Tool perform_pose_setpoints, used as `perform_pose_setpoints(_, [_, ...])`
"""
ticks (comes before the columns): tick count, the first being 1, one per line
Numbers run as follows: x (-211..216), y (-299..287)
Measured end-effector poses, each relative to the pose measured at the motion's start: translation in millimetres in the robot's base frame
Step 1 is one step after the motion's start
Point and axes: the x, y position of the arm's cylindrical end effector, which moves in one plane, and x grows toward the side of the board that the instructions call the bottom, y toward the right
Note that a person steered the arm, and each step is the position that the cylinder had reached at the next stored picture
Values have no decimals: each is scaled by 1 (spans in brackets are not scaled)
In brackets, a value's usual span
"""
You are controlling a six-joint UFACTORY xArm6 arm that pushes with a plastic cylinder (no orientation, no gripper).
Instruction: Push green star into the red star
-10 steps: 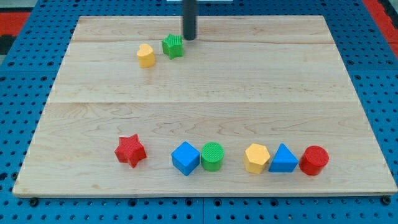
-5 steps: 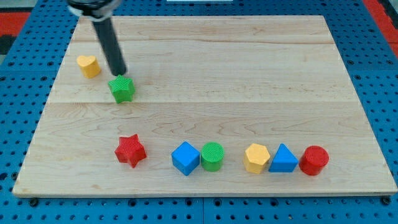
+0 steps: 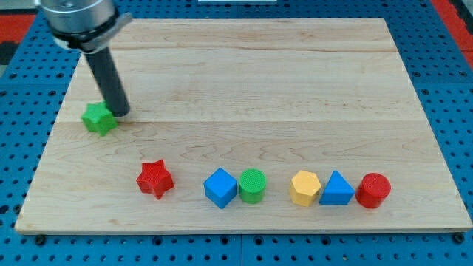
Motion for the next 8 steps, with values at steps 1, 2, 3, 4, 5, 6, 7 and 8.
perform_pose_setpoints(1, [31, -26])
perform_pose_setpoints(2, [4, -26])
perform_pose_setpoints(3, [2, -52])
perform_pose_setpoints(4, [35, -55])
perform_pose_setpoints(5, [75, -51])
perform_pose_setpoints(6, [68, -59])
perform_pose_setpoints(7, [57, -101])
perform_pose_setpoints(8, [75, -89])
